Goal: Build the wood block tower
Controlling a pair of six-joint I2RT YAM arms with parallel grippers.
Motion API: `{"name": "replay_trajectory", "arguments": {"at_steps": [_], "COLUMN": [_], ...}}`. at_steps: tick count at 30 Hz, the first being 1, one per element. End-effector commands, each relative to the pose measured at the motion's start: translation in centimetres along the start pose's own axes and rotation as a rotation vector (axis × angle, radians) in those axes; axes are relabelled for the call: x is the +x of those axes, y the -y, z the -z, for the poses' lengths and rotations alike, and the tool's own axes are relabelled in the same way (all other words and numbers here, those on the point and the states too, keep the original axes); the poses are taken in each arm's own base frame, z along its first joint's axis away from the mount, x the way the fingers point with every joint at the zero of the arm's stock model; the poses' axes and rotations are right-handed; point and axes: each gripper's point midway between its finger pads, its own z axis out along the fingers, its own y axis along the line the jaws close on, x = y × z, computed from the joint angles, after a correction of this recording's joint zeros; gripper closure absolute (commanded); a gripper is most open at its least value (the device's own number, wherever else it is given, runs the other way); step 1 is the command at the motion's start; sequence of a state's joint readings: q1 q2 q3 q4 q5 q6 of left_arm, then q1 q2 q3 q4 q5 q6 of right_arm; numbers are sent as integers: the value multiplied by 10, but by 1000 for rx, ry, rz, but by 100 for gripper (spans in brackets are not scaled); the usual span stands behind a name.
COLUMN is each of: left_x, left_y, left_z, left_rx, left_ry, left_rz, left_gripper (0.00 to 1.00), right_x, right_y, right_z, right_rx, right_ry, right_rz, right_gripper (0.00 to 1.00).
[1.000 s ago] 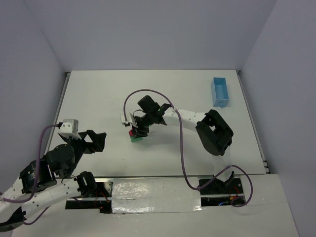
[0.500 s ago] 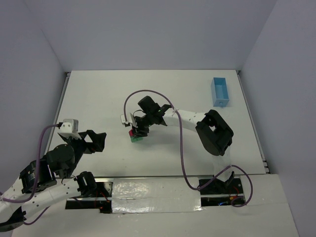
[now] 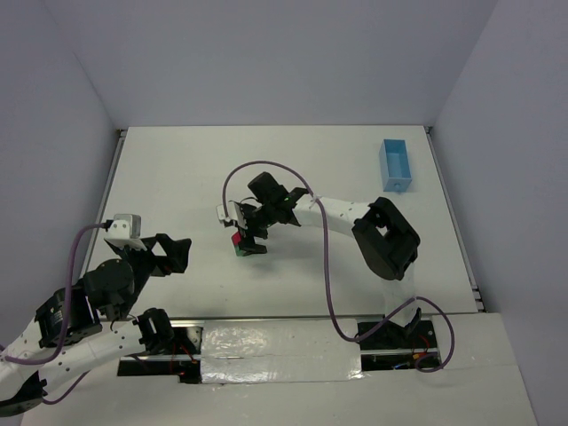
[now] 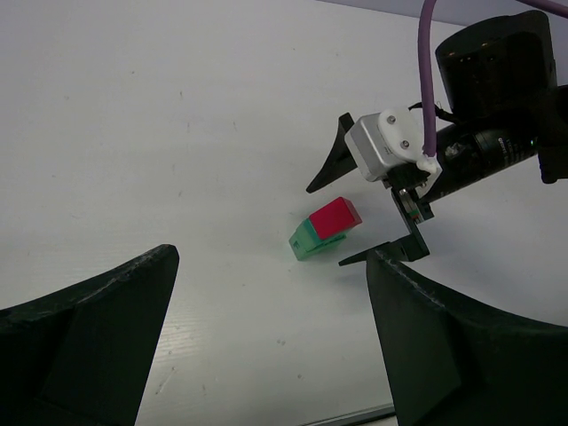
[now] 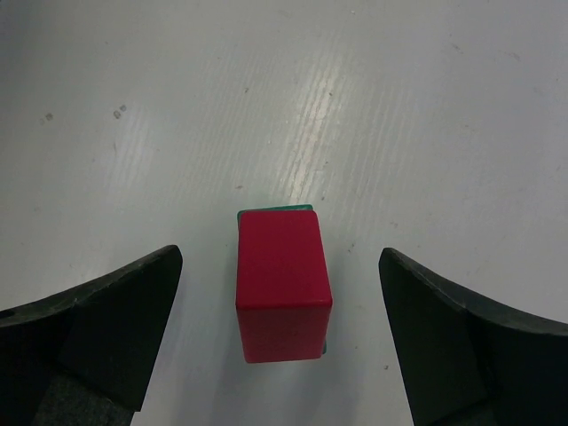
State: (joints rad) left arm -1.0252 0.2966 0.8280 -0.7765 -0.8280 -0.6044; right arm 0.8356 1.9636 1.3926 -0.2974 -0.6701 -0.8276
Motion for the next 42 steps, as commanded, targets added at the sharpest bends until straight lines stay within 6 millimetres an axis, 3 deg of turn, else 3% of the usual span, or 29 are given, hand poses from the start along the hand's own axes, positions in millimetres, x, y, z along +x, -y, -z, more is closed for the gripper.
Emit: {"name": "replay_trajectory", "arguments": {"at_steps": [1,5,8,10,11,13,16,17,18,21,24,25,26,28,29,31,35,38,42], "left_x": [-8,-7,-7,-8,-8,-9,-5,-2,-1,25,38,38,31,10,-1,-17,-35,-42,-49], "left_y": [6,6,5,4,3,-1,-5,-5,-3,-4,-21,-30,-58,-91,-121,-135,-122,-116,-95], "left_z": [-1,-2,-2,-2,-2,-4,-11,-15,-18,-48,-84,-91,-96,-88,-76,-56,-35,-11,-6], "left_rx": [20,19,13,6,-3,-36,-120,-140,-155,-302,-357,-346,-399,-486,-604,-667,-611,-594,-467], "left_ry": [28,26,27,30,31,32,15,0,-14,-152,-272,-289,-287,-202,-149,-72,19,126,220], "left_rz": [13,11,14,16,20,18,-4,-25,-46,-181,-120,-117,-17,48,84,95,65,78,77], "left_gripper": [1,1,1,0,0,1,1,0,0,0,1,0,1,0,0,0,1,1,0], "right_x": [-37,-48,-68,-95,-99,-126,-133,-124,-105,-28,21,30,35,54,49,47,49,52,57], "right_y": [4,8,14,18,23,19,19,21,27,-5,-45,-57,-73,-97,-108,-125,-143,-148,-150], "right_z": [16,24,45,74,90,134,202,219,260,293,318,326,340,353,366,380,404,407,401], "right_rx": [32,59,108,172,209,325,619,717,941,1152,1326,1371,1416,1490,1502,1513,1590,1601,1588], "right_ry": [74,100,156,230,258,352,441,449,484,362,360,373,427,428,489,503,477,456,460], "right_rz": [63,65,62,81,32,37,-182,-288,-507,-865,-1034,-1072,-1097,-1167,-1163,-1154,-1145,-1159,-1194], "right_gripper": [0,0,0,0,0,0,0,0,0,0,0,0,0,0,0,0,0,0,0]}}
